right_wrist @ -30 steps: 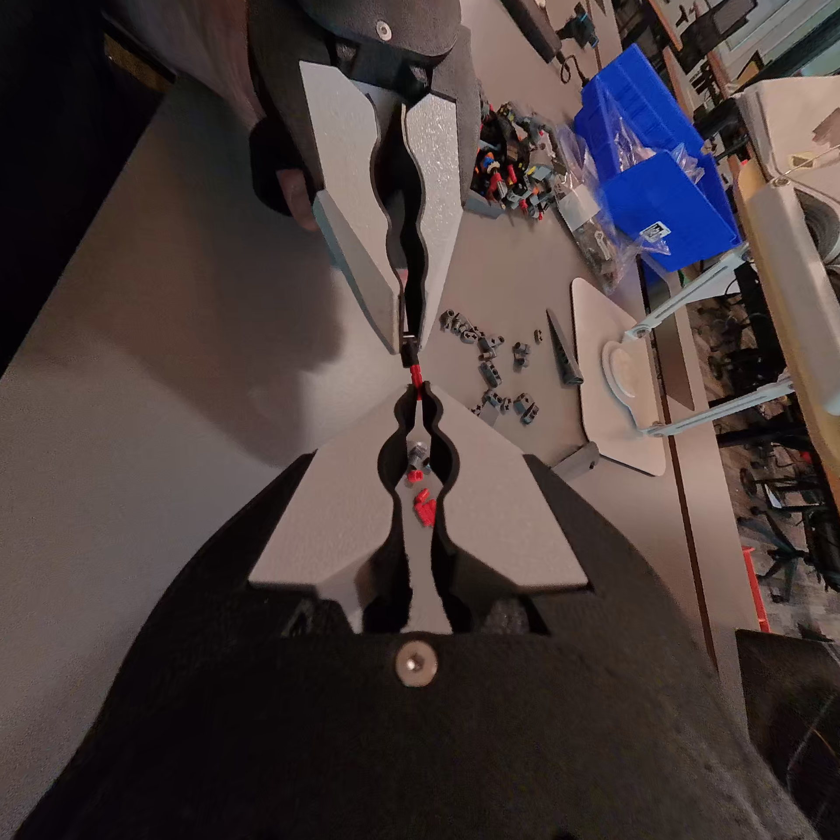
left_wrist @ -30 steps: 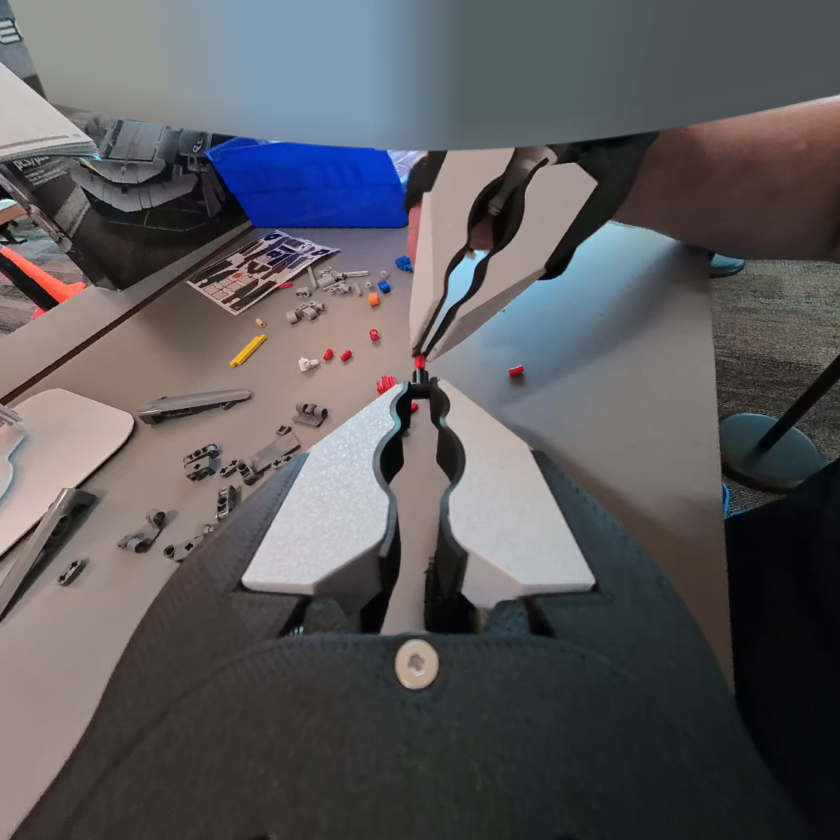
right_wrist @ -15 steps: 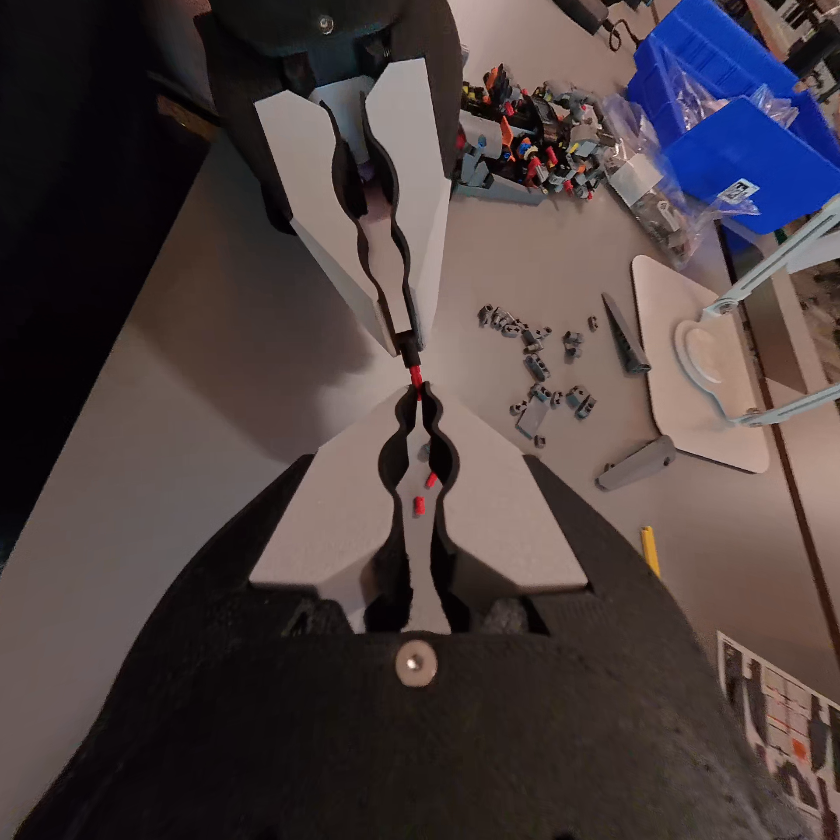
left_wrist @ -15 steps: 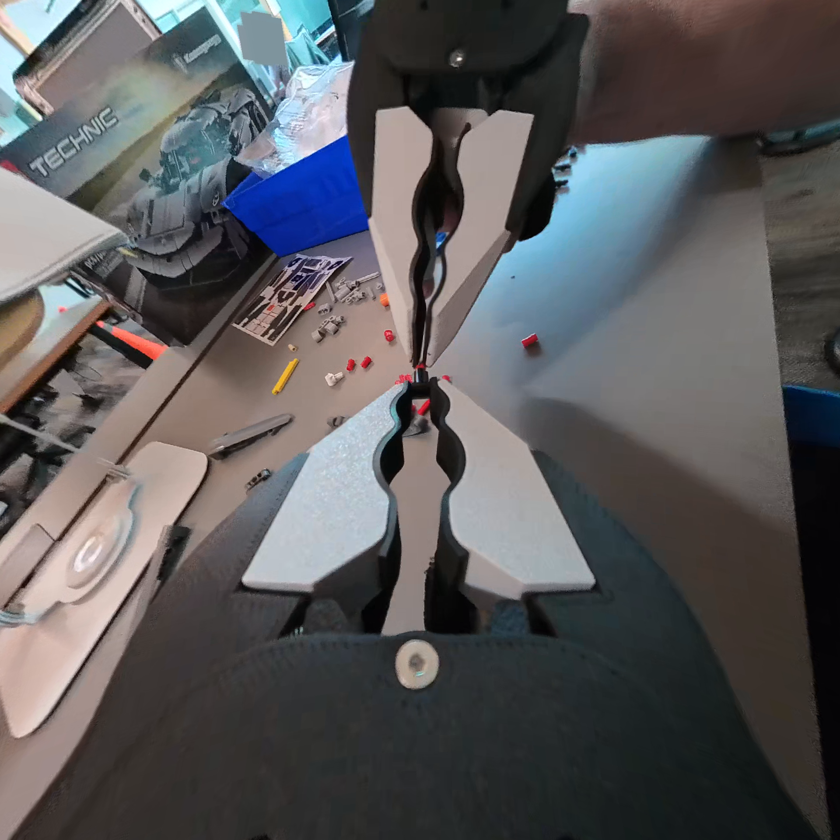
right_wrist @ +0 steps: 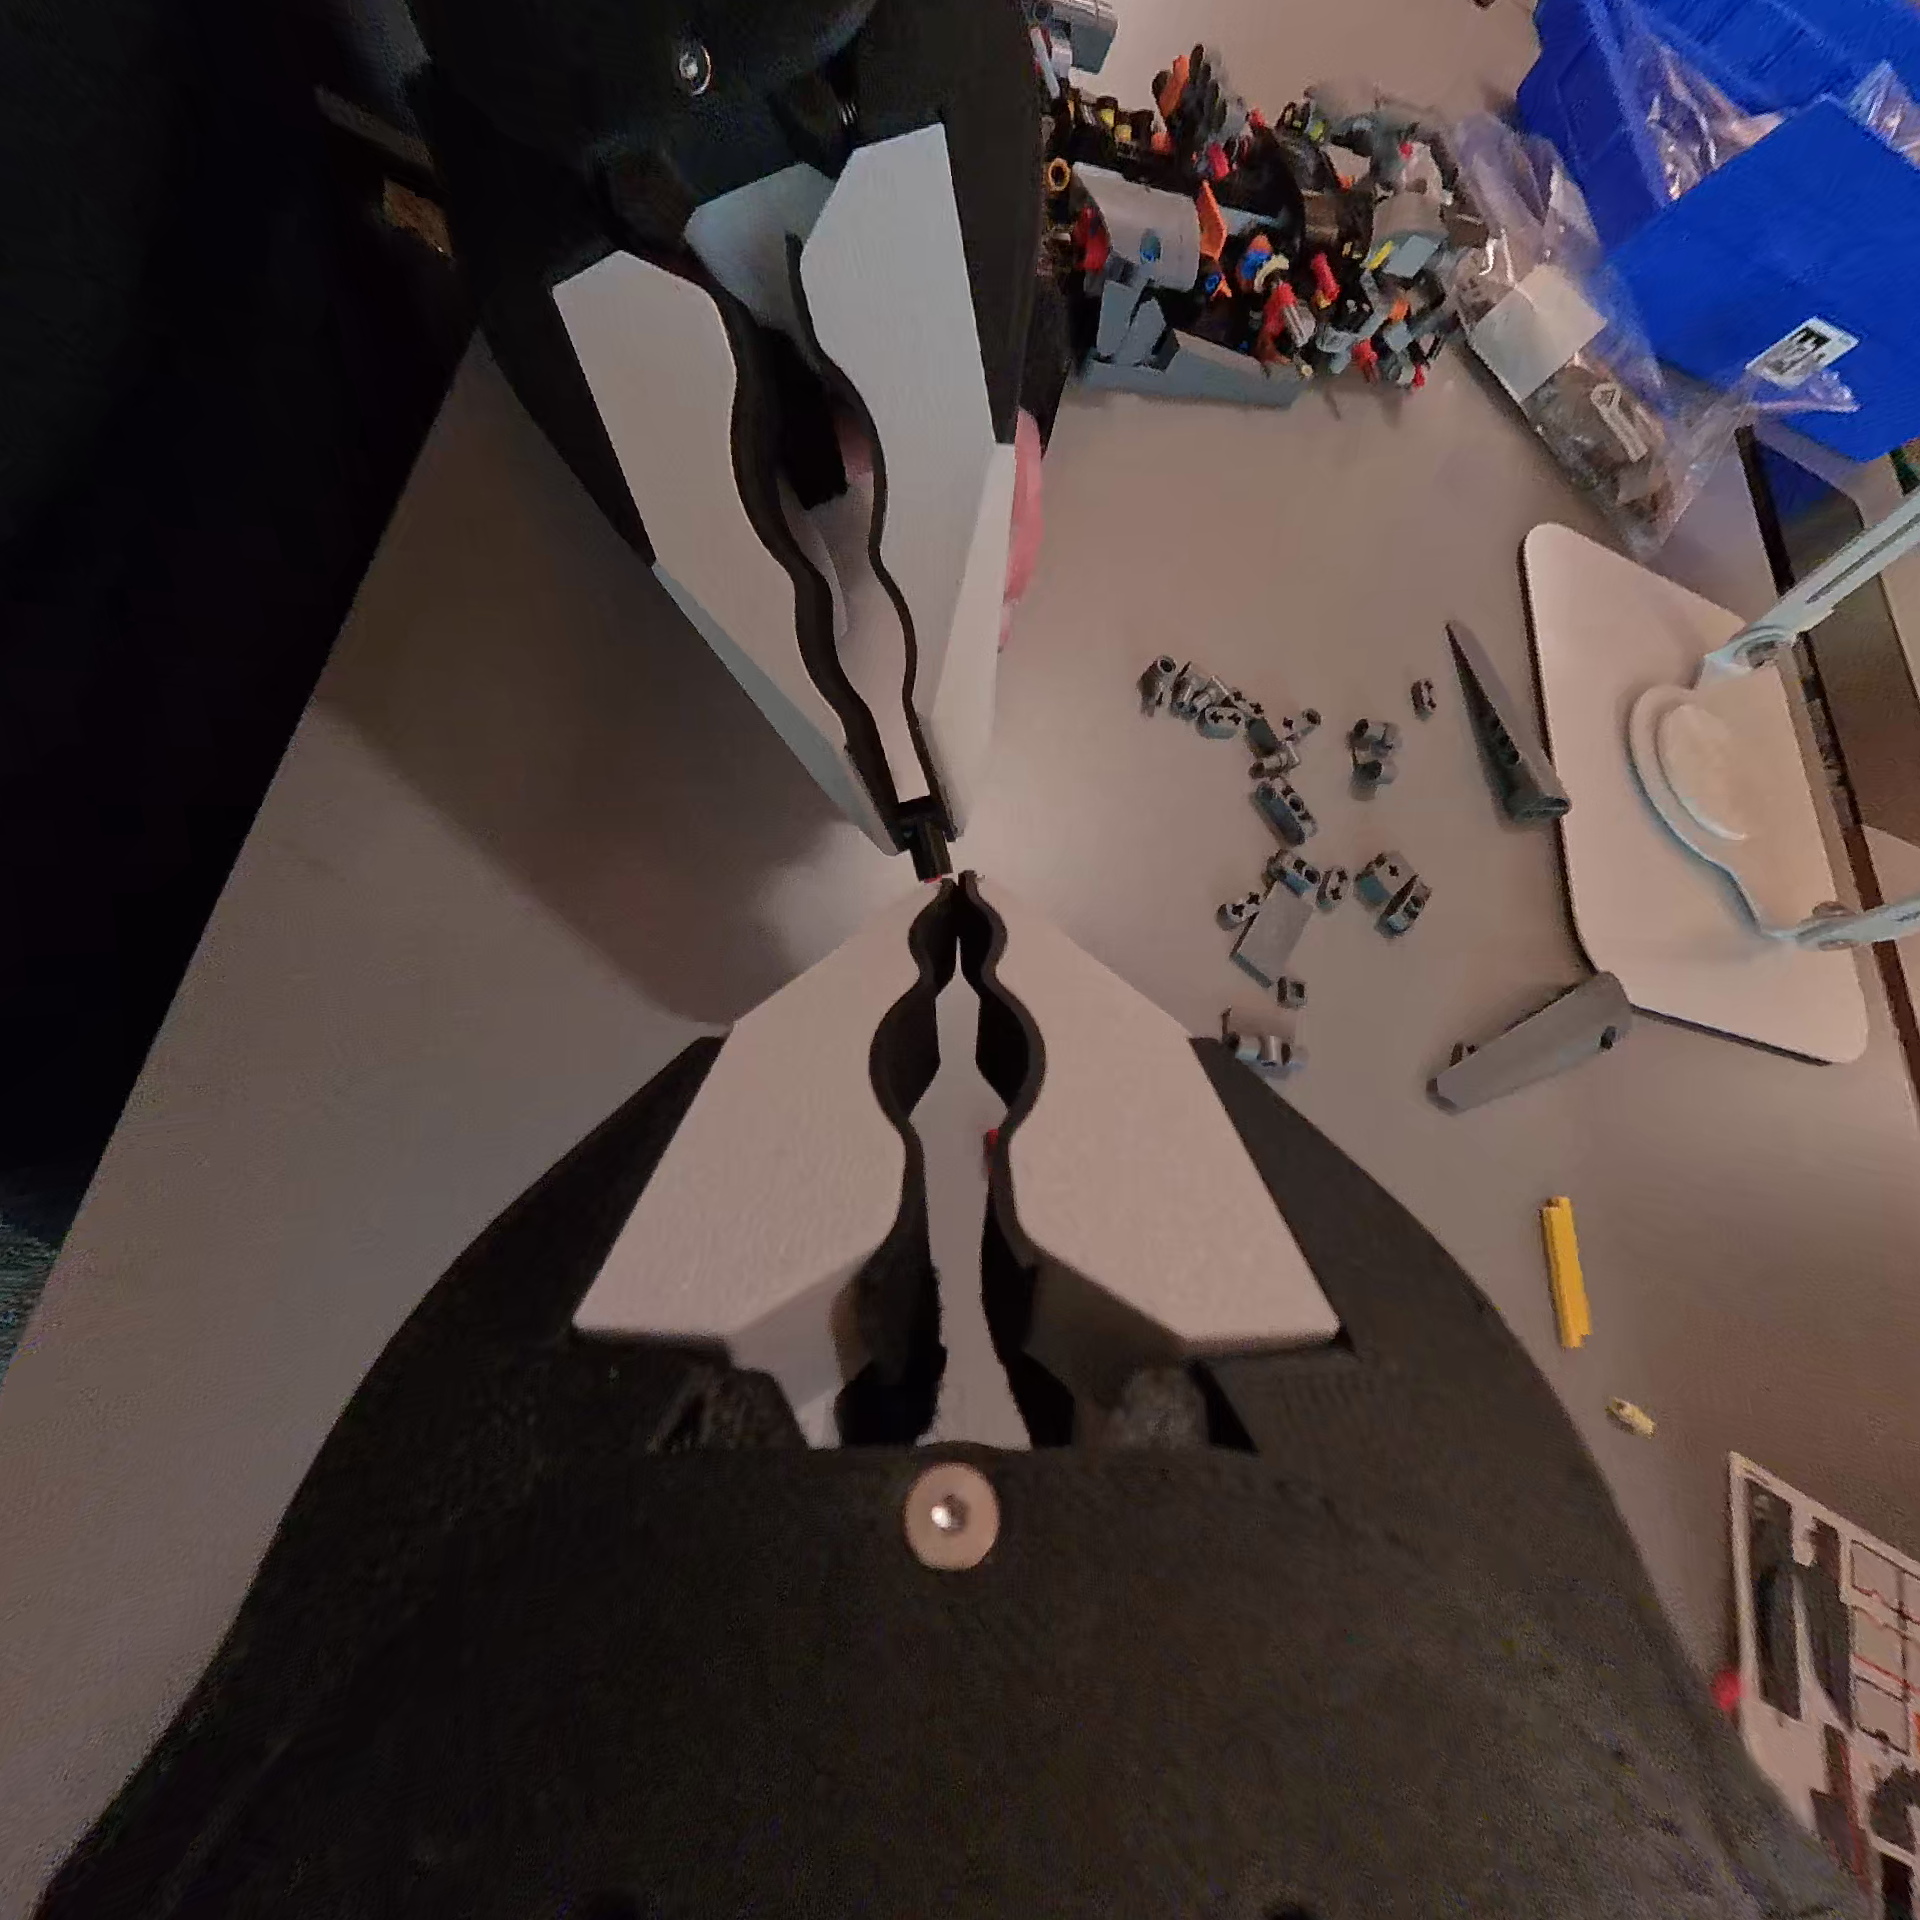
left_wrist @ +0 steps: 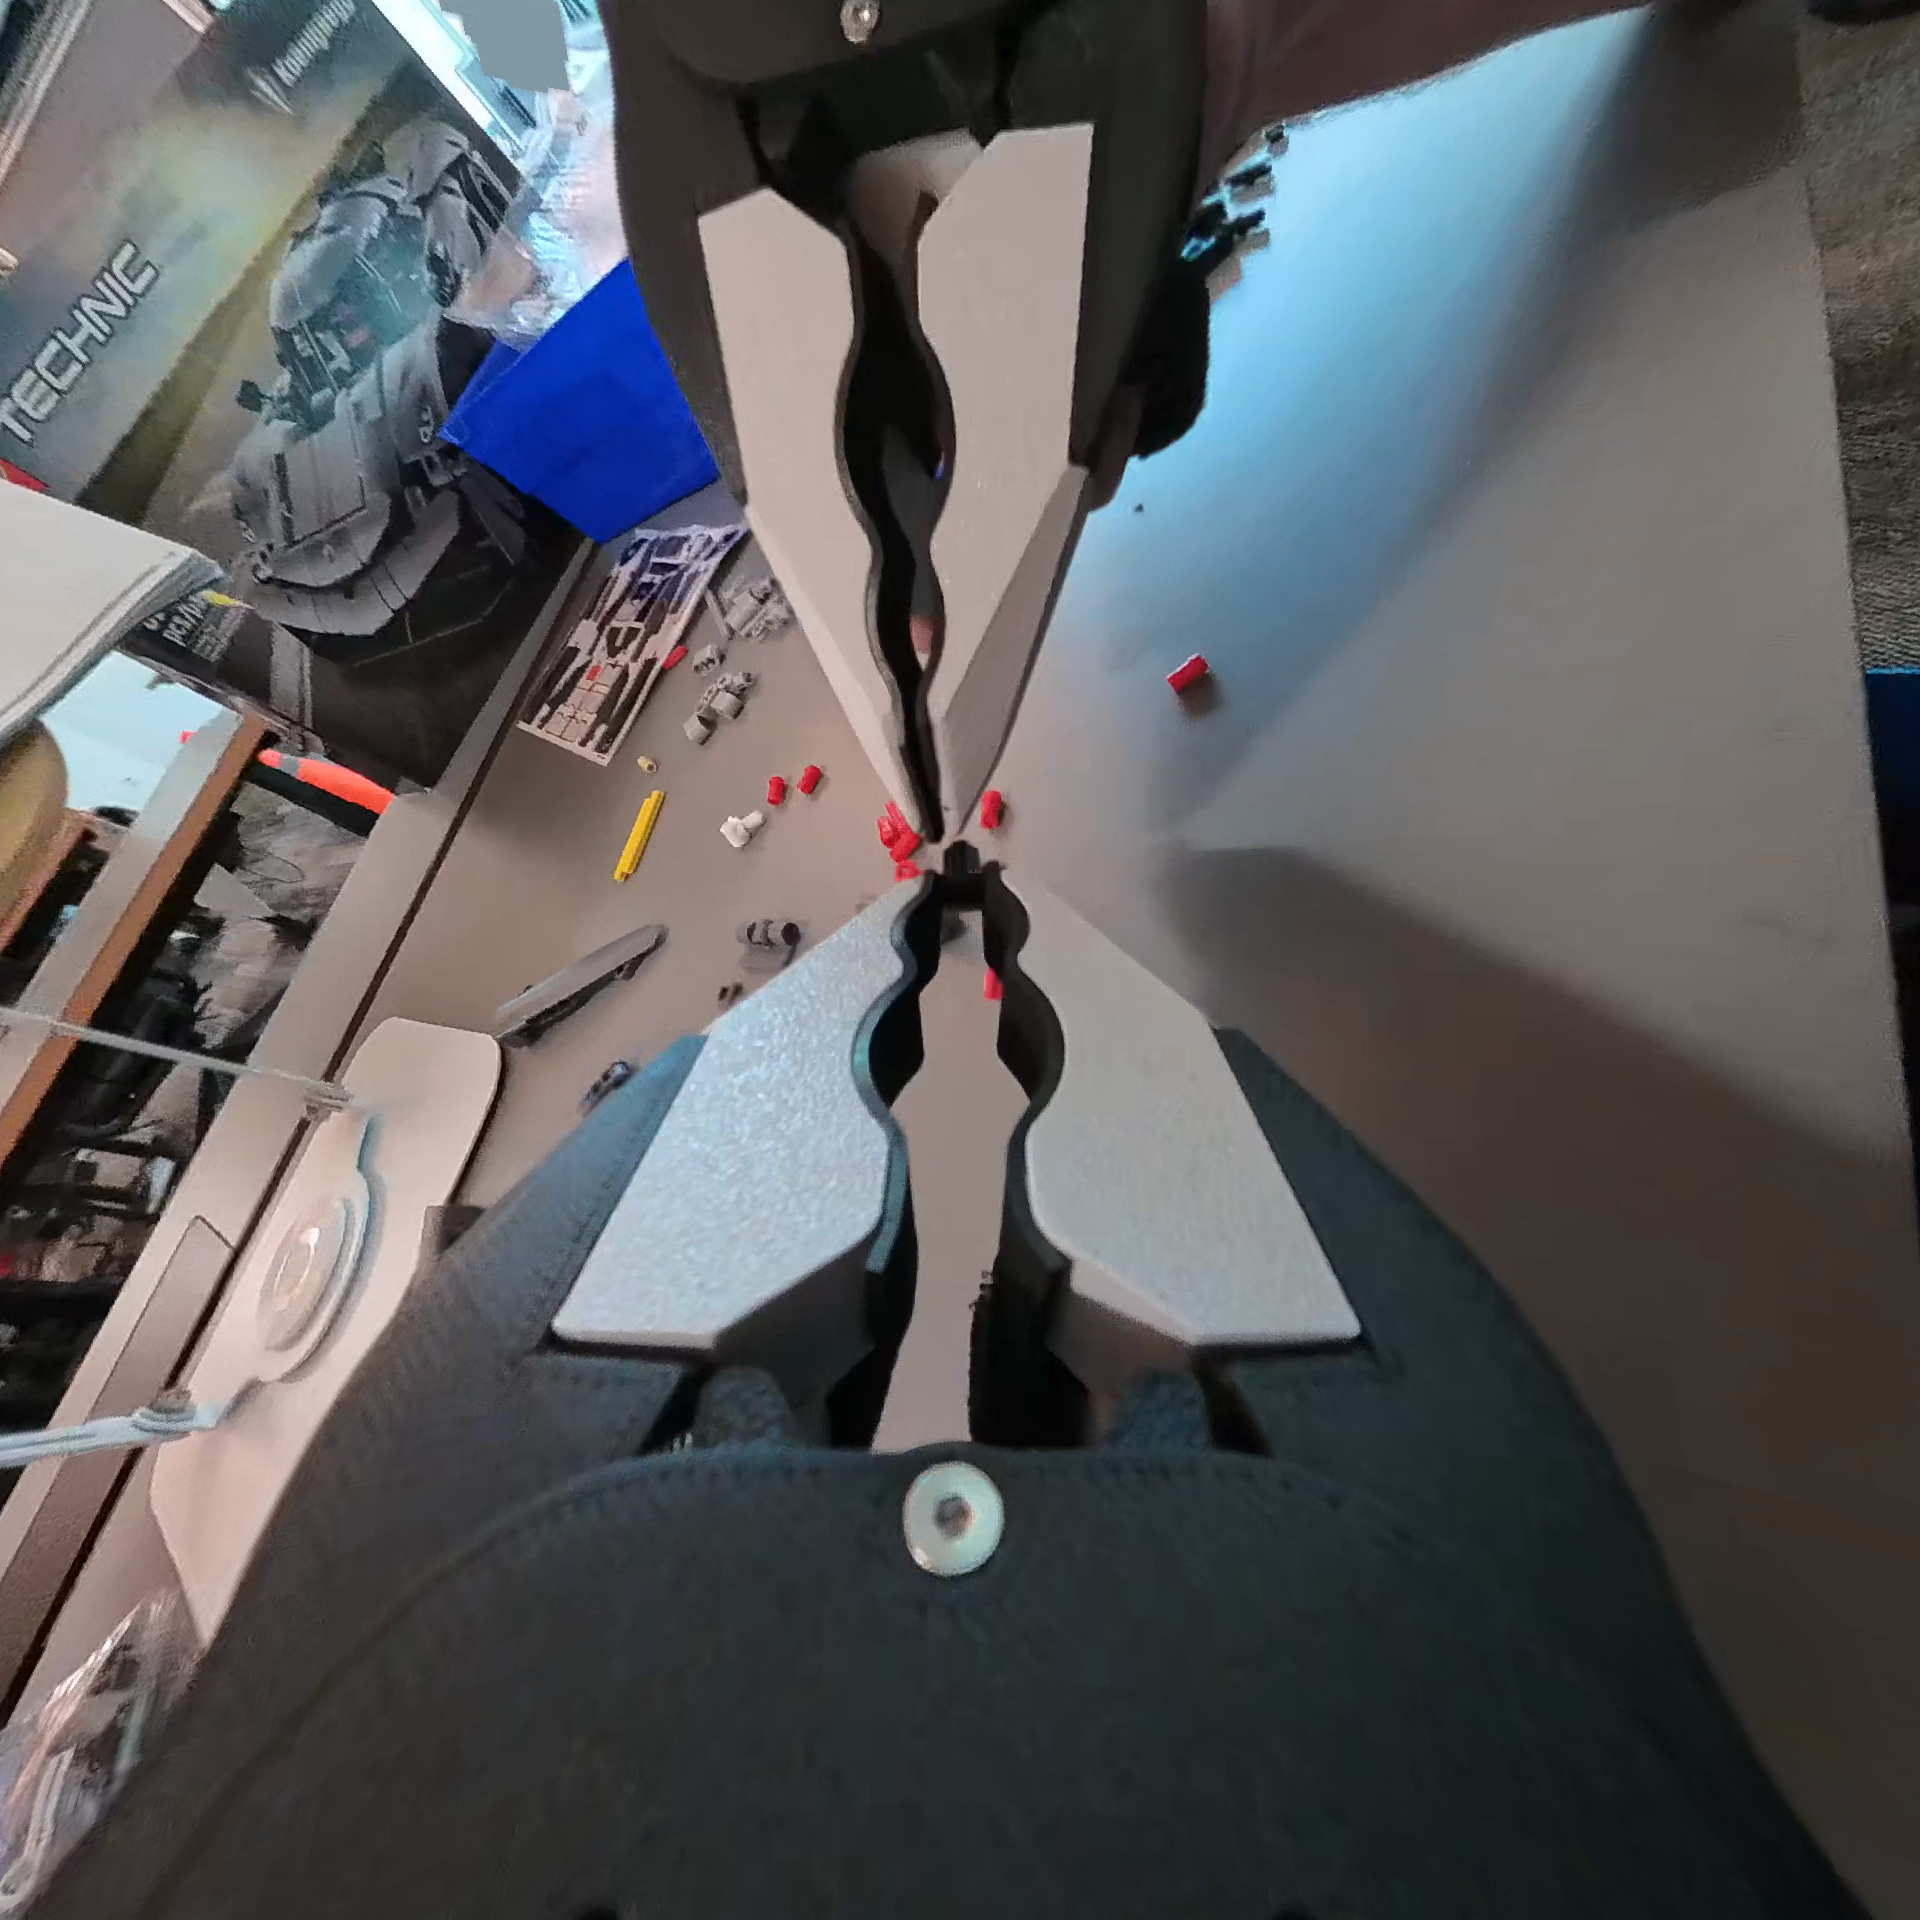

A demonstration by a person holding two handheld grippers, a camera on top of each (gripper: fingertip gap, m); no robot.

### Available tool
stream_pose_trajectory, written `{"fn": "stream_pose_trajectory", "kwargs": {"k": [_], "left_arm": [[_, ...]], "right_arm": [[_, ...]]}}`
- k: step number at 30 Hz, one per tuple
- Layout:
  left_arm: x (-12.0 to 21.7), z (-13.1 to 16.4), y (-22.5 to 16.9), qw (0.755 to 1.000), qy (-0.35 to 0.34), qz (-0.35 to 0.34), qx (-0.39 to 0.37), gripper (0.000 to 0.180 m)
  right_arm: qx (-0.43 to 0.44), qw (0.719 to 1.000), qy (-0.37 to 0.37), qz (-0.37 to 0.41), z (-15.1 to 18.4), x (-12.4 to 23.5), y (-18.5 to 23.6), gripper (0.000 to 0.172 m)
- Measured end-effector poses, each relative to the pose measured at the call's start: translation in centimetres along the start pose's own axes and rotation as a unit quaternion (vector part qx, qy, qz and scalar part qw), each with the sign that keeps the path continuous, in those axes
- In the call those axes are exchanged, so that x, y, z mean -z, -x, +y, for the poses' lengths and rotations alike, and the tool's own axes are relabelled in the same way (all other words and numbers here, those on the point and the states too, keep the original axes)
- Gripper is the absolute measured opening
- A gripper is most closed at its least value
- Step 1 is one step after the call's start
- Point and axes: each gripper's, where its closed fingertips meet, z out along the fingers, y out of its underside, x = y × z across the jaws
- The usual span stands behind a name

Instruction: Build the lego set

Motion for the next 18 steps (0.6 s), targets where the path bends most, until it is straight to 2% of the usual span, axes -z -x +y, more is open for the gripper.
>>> {"fn": "stream_pose_trajectory", "kwargs": {"k": [5, 7, 11, 14, 18], "left_arm": [[-0.1, 0.9, -0.3, 1.000, 0.022, 0.011, 0.003, 0.006], [0.0, 1.0, -0.3, 1.000, 0.025, 0.013, 0.006, 0.006], [1.0, 1.5, 0.1, 0.999, 0.036, 0.008, 0.016, 0.006], [2.4, 1.9, 0.7, 0.999, 0.042, -0.002, 0.028, 0.005], [3.2, 2.3, 0.2, 0.998, 0.053, -0.006, 0.033, 0.005]], "right_arm": [[-0.035, 0.999, 0.008, -0.021, 1.4, 0.3, 0.0, 0.000], [-0.052, 0.997, 0.025, -0.046, 2.1, 0.2, 0.6, 0.009], [-0.066, 0.995, 0.048, -0.058, 2.7, -1.1, 1.1, 0.015], [-0.107, 0.991, 0.049, -0.066, 2.3, -2.5, 1.2, 0.017], [-0.129, 0.986, 0.091, -0.052, 2.9, -4.4, 1.0, 0.020]]}}
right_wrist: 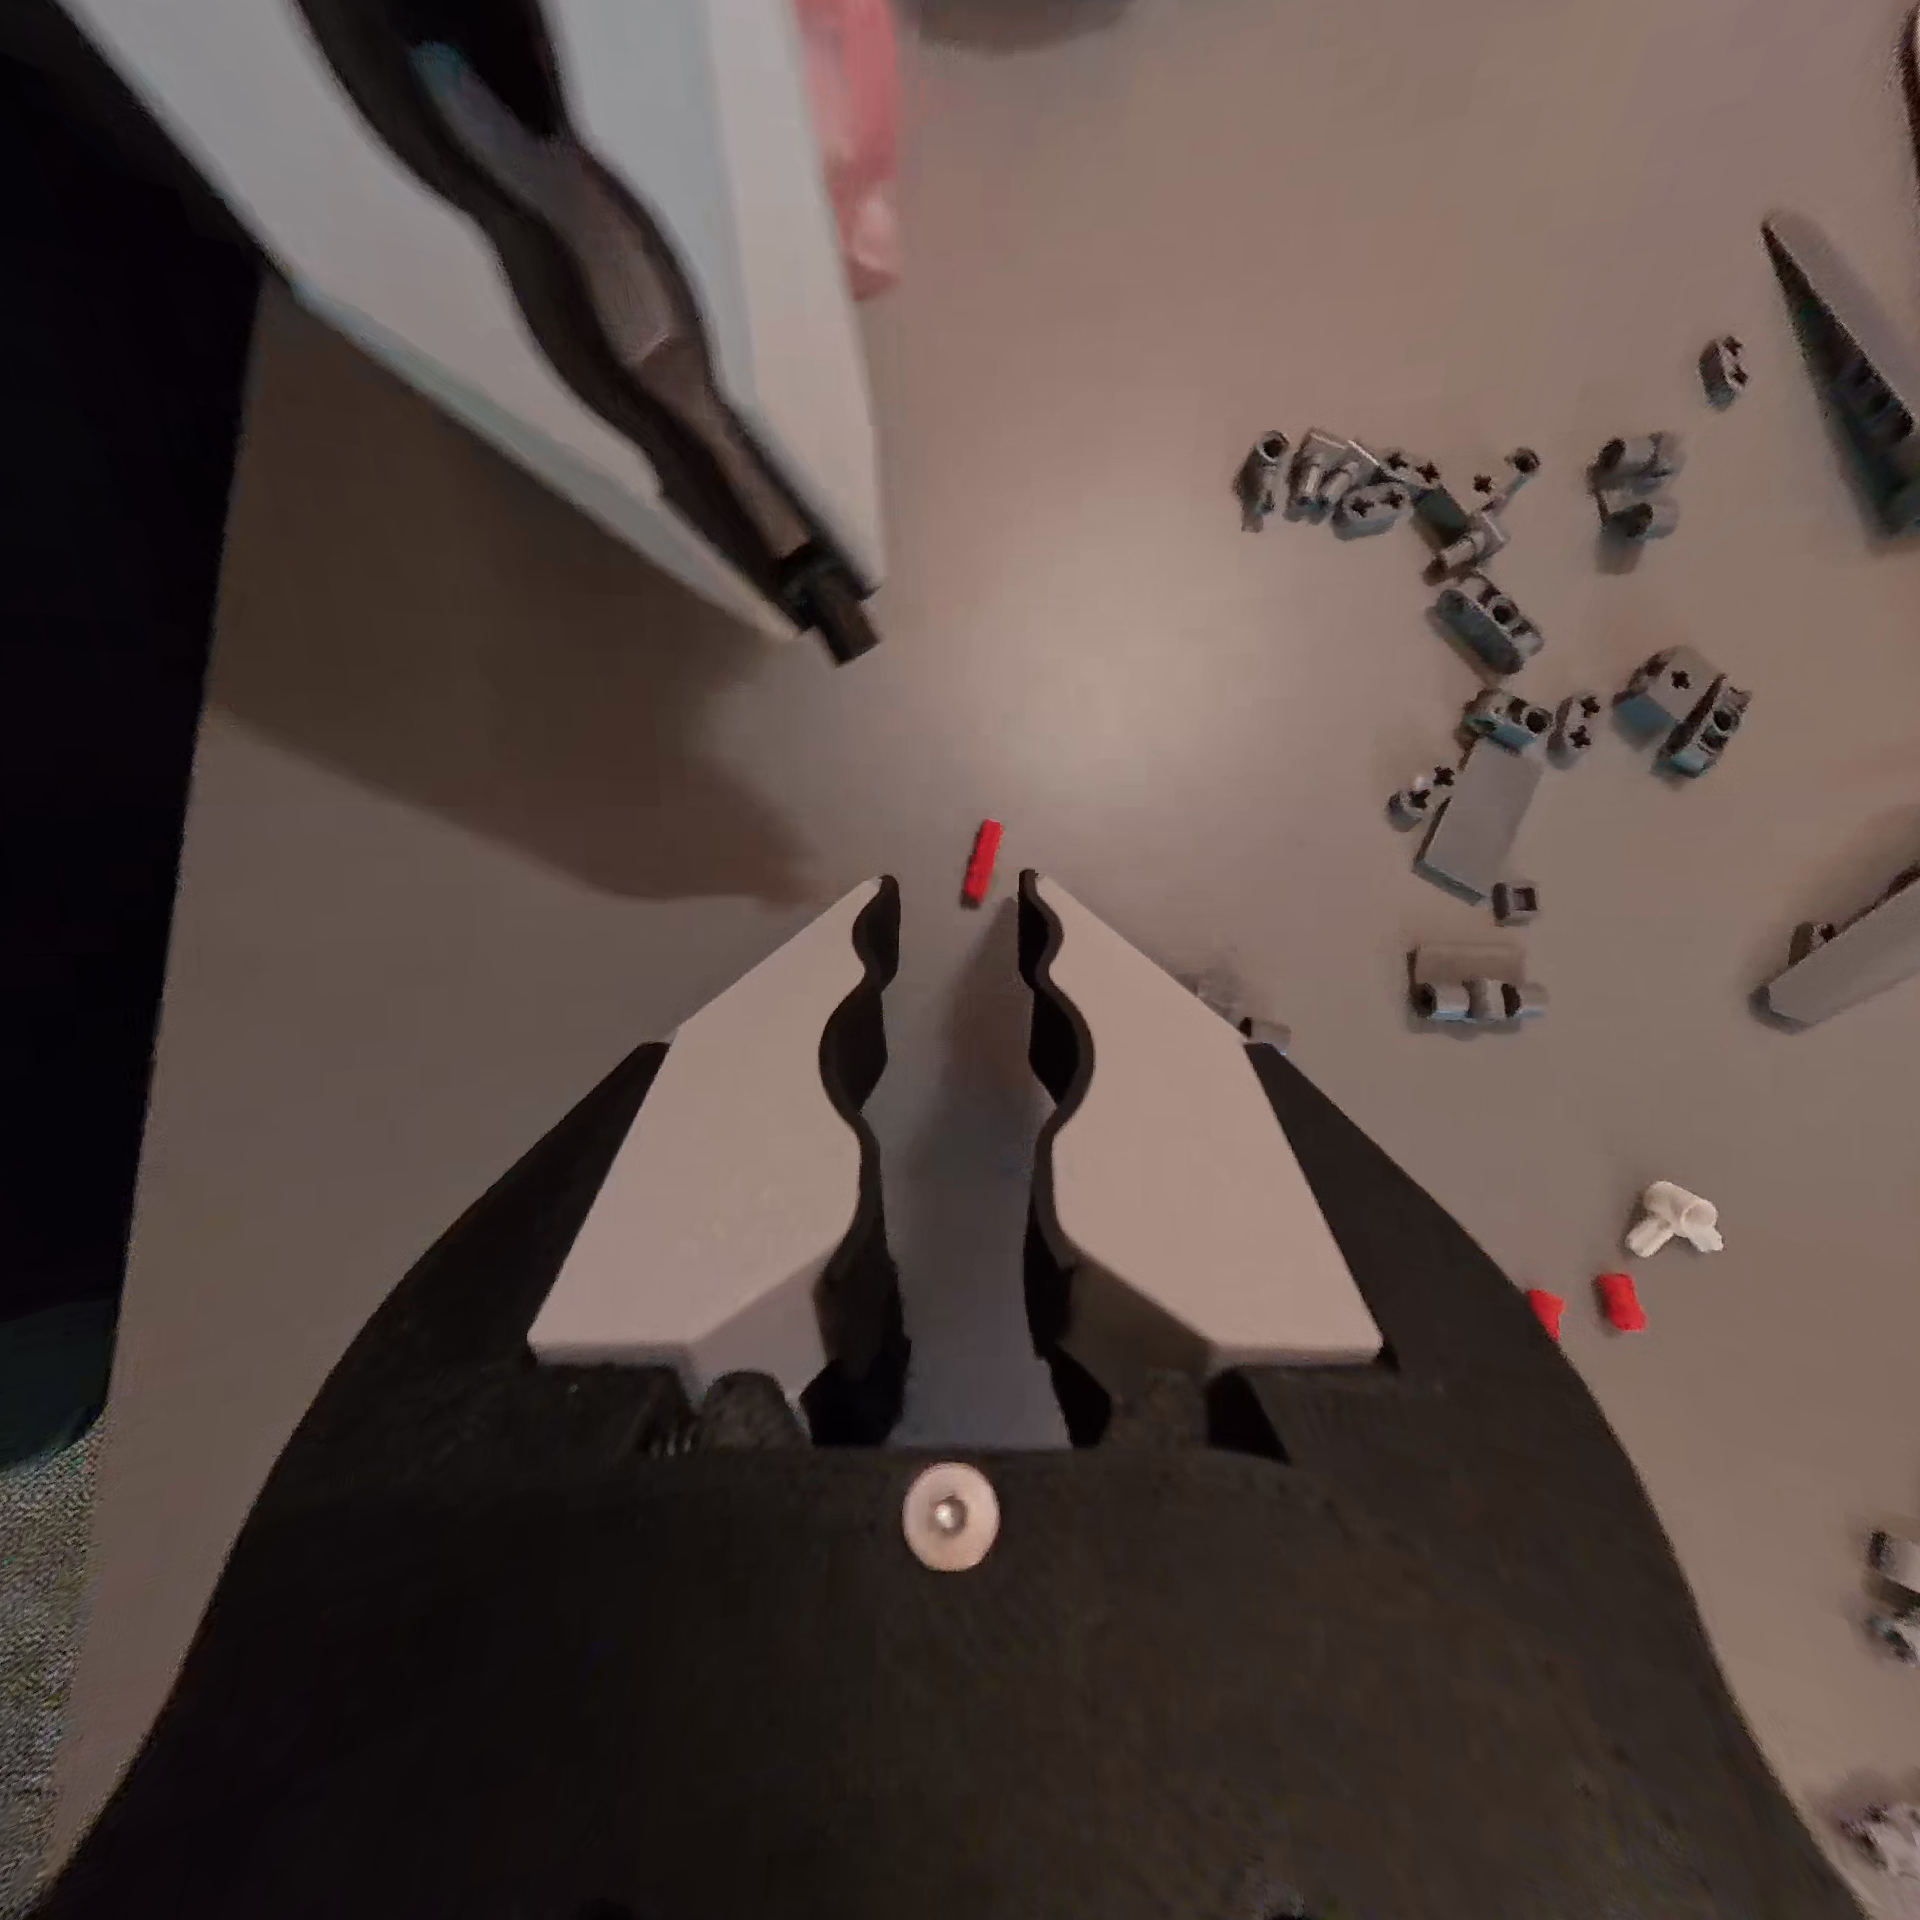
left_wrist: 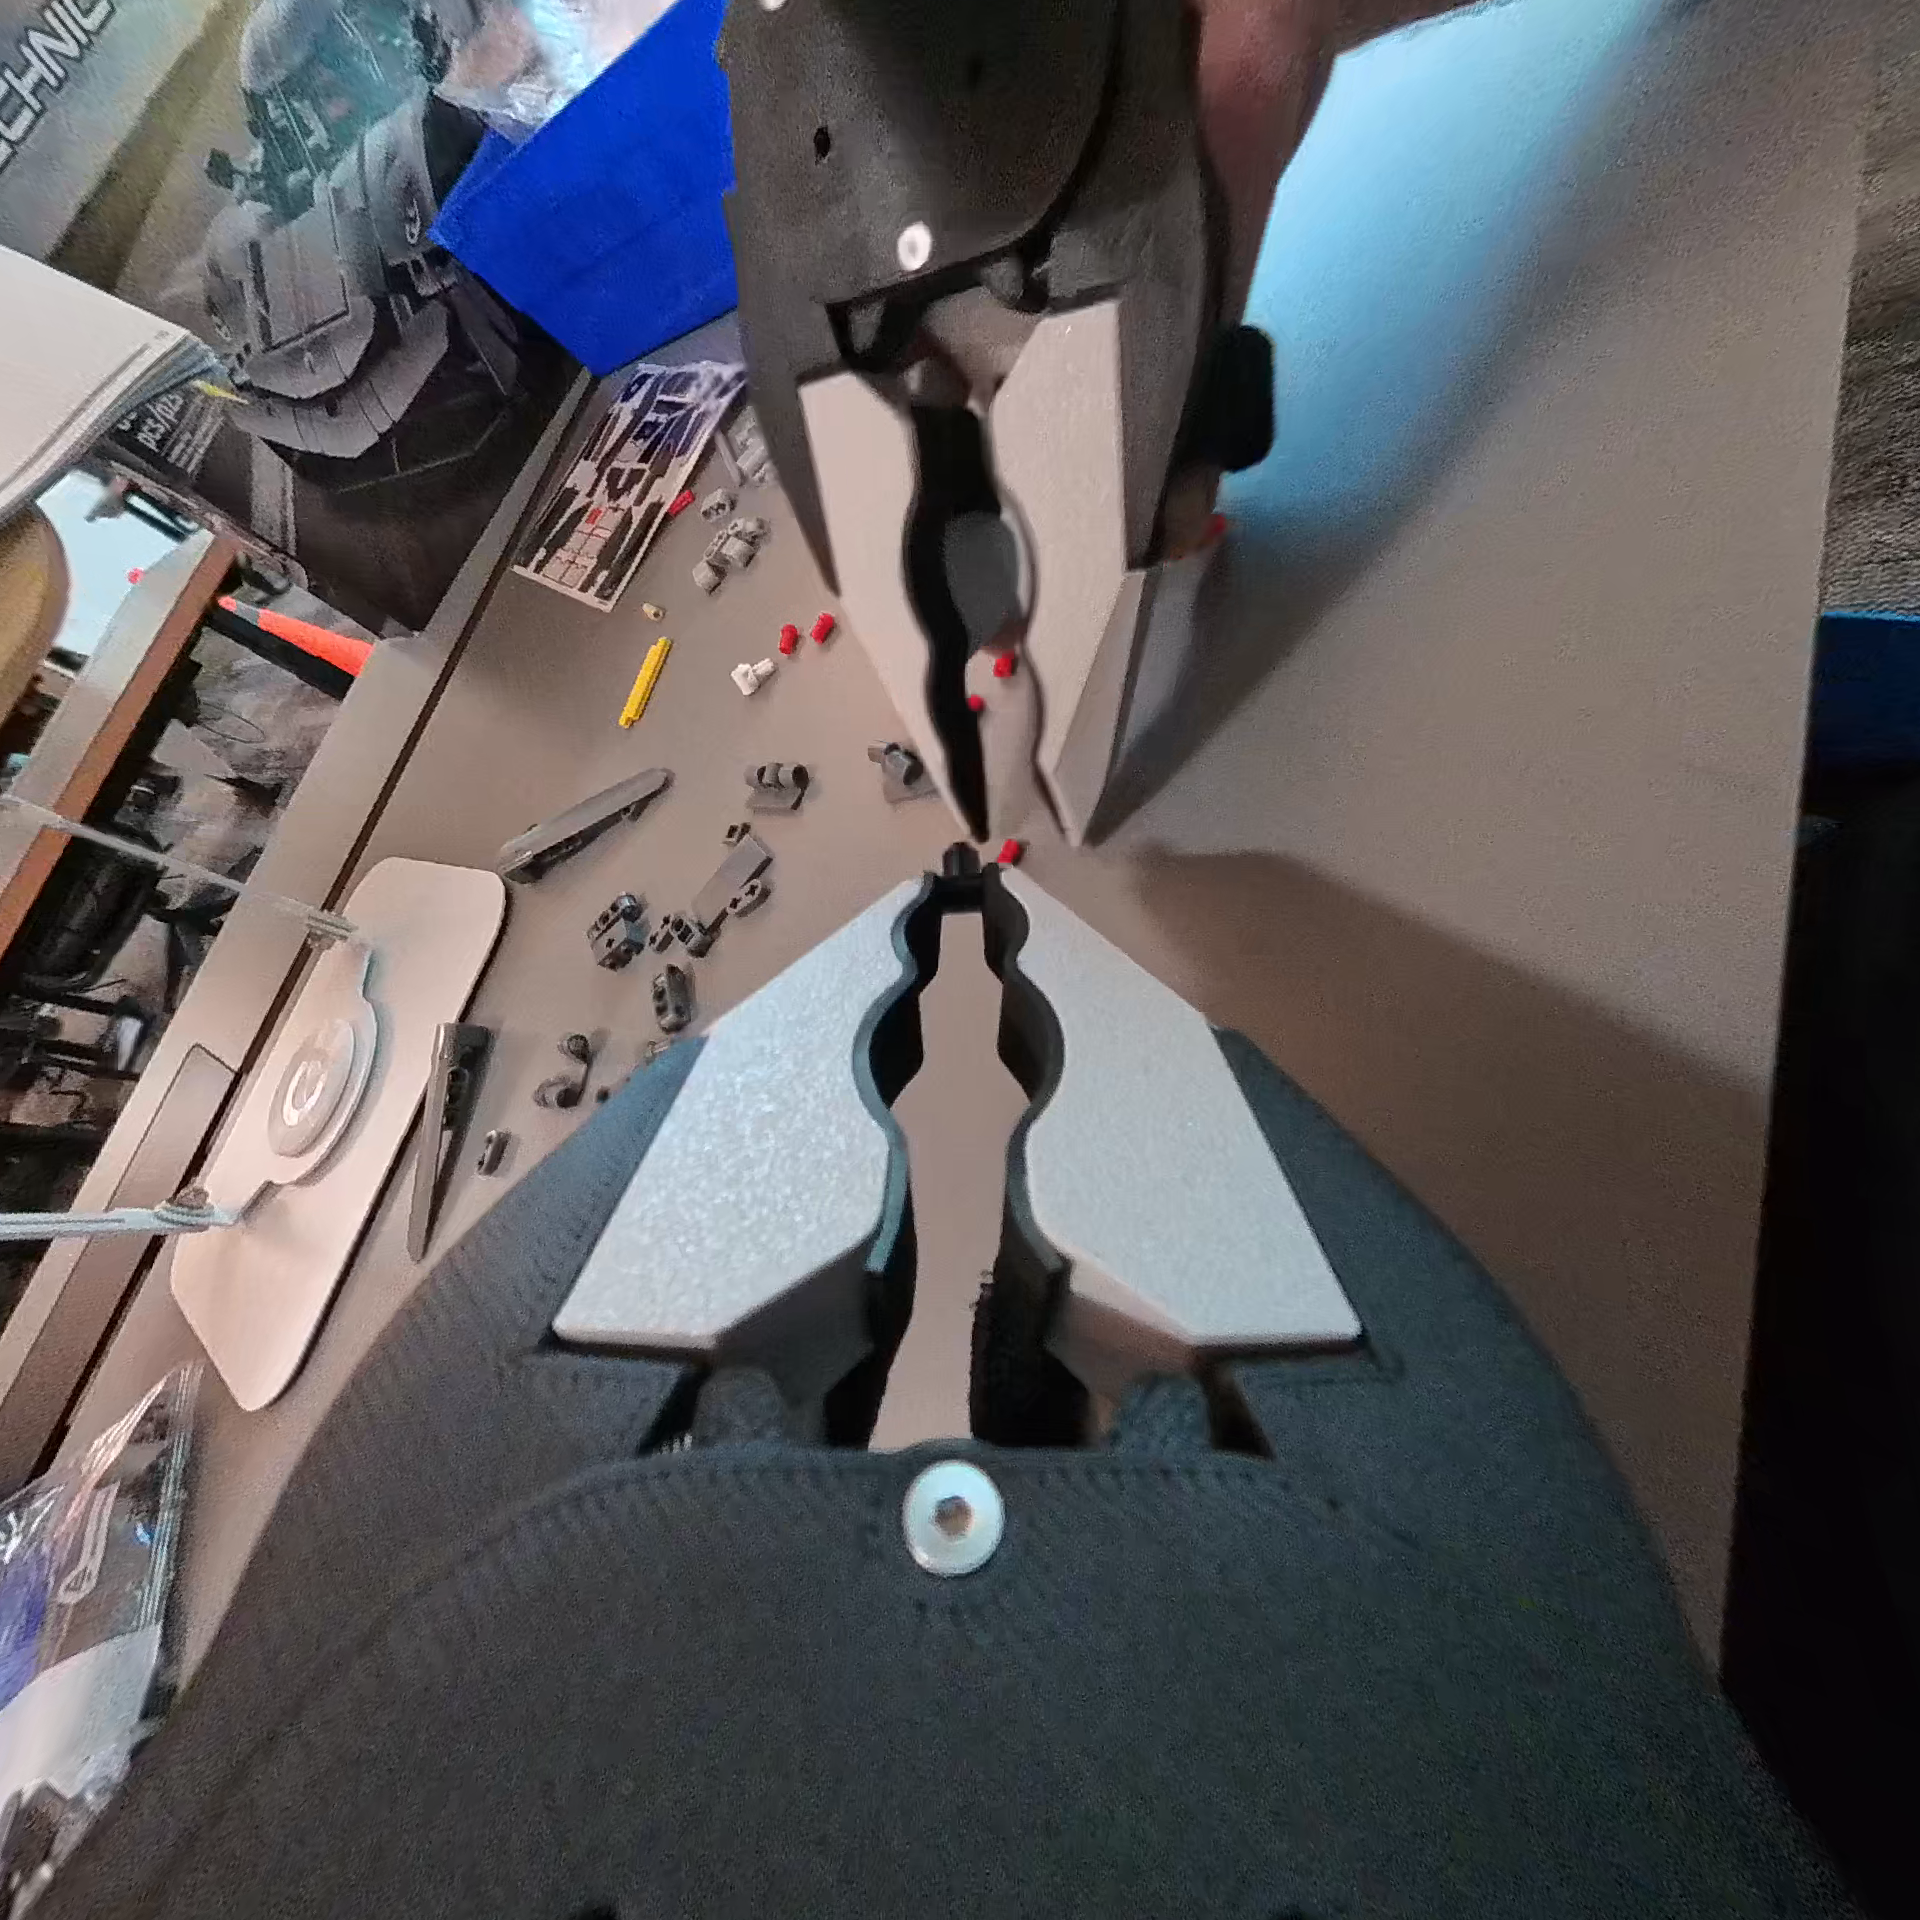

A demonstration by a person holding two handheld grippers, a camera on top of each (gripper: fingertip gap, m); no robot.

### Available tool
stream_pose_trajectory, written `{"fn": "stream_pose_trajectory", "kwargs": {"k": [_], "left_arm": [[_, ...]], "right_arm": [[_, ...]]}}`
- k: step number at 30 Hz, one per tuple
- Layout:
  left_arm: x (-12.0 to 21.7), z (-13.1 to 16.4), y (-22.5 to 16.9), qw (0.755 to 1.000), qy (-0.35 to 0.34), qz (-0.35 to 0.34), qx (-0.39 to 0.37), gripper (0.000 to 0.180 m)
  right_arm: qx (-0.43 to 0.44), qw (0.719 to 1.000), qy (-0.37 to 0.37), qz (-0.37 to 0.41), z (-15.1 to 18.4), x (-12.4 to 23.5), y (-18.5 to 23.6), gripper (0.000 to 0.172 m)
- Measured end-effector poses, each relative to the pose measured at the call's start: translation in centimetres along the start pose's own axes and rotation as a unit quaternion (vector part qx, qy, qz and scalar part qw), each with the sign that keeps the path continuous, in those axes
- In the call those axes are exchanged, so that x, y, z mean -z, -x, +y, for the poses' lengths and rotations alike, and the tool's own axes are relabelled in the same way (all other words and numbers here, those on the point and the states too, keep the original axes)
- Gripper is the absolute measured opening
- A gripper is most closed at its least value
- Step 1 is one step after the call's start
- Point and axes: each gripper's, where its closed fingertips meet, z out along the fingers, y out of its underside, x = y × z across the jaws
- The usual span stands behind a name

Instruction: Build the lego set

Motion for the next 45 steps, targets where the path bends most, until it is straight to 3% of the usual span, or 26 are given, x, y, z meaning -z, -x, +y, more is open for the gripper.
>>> {"fn": "stream_pose_trajectory", "kwargs": {"k": [11, 18, 27, 33, 45], "left_arm": [[-0.9, 2.8, -0.6, 0.999, 0.029, 0.001, -0.022, 0.006], [-1.0, 2.8, -0.6, 0.999, 0.015, 0.034, -0.010, 0.006], [-1.3, 2.8, -1.0, 0.998, 0.007, 0.058, -0.025, 0.006], [-1.0, 1.1, -0.2, 0.998, -0.044, 0.040, -0.012, 0.006], [-0.3, -0.2, 0.0, 0.995, -0.093, 0.038, -0.007, 0.006]], "right_arm": [[-0.066, 0.997, 0.044, 0.011, -0.2, -0.8, -0.6, 0.004], [-0.072, 0.996, 0.051, 0.013, -0.1, -0.7, -0.6, 0.000], [-0.011, 0.999, -0.035, 0.007, -1.7, -0.2, 0.3, 0.000], [0.032, 0.994, -0.101, 0.019, -3.1, 1.4, 0.4, 0.000], [0.063, 0.988, -0.135, 0.035, -4.1, 2.4, 0.6, 0.000]]}}
